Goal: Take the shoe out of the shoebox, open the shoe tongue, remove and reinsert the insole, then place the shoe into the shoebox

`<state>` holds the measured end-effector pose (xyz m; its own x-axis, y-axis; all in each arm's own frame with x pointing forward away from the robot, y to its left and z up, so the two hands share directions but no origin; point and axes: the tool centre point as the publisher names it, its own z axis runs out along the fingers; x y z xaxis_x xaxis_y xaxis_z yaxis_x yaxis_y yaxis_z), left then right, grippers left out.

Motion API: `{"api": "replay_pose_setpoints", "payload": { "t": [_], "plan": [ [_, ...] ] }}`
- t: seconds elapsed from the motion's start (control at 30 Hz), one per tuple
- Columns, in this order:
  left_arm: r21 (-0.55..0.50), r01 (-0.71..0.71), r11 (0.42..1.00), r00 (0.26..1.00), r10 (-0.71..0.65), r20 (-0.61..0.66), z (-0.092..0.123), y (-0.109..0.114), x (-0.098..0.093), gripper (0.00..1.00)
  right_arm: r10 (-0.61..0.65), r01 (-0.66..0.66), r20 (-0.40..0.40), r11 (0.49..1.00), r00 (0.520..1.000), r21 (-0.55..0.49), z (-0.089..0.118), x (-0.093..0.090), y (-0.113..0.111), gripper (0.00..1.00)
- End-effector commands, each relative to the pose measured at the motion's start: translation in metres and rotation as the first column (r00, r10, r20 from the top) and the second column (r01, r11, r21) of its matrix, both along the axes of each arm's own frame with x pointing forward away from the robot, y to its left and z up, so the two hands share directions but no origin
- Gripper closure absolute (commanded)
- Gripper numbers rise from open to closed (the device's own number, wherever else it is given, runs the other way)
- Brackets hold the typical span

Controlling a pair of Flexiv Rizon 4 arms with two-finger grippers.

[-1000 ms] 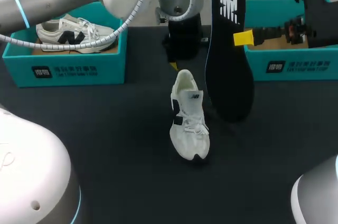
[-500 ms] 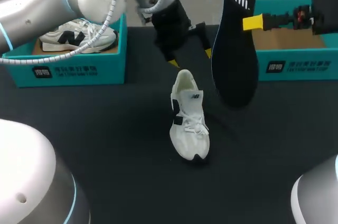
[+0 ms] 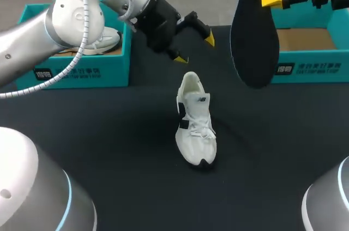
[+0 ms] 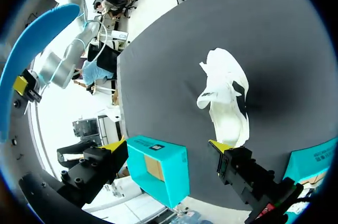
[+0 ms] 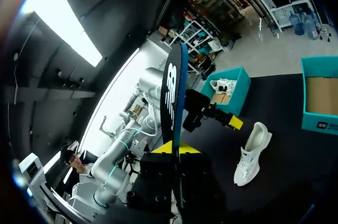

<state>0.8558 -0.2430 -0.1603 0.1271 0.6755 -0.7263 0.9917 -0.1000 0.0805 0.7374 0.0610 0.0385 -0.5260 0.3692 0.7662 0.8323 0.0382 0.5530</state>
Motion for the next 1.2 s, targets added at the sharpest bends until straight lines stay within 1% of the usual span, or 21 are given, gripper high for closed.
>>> {"api": "replay_pose_setpoints", "payload": {
  "t": [0.03,0.1,0.2,0.4,0.5,0.67,0.9,1.07,1.2],
  "plan": [
    [-0.215,0.024,0.976,0.999,-0.013,0.052,0.007,0.006,-0.011,0.0,0.087,-0.09,-0.087,0.995,0.992,-0.041,0.004,0.029,0.002,1.0],
    [-0.258,0.03,0.966,0.997,-0.009,0.083,0.014,0.006,-0.014,0.0,0.06,-0.062,-0.099,0.998,0.993,-0.016,-0.001,0.037,0.002,1.0],
    [-0.305,0.03,0.952,0.995,0.0,0.096,0.018,0.006,-0.013,0.0,0.031,-0.033,-0.109,0.999,0.994,-0.01,-0.009,0.046,0.002,1.0],
    [-0.368,0.022,0.929,0.991,0.029,0.132,0.03,0.01,-0.015,0.0,-0.01,0.014,-0.132,1.0,0.991,0.026,-0.019,0.058,0.002,1.0],
    [-0.389,0.024,0.921,0.987,0.039,0.153,0.035,0.016,-0.018,0.0,-0.019,0.025,-0.163,0.999,0.986,0.03,-0.027,0.059,0.001,1.0],
    [-0.436,0.04,0.899,0.983,0.043,0.179,0.048,0.025,-0.026,0.0,-0.013,0.021,-0.222,0.999,0.975,0.032,-0.043,0.056,0.006,1.0],
    [-0.521,0.065,0.851,0.973,0.063,0.224,0.07,0.033,-0.034,0.0,-0.004,0.008,-0.285,1.0,0.958,0.012,-0.054,0.055,0.01,1.0],
    [-0.577,0.089,0.812,0.959,0.086,0.269,0.085,0.035,-0.045,0.0,-0.008,0.016,-0.32,1.0,0.947,0.021,-0.059,0.063,0.014,1.0],
    [-0.605,0.107,0.789,0.954,0.09,0.286,0.094,0.034,-0.049,0.0,-0.007,0.022,-0.343,0.999,0.939,0.041,-0.06,0.073,0.025,1.0]
  ]
}}
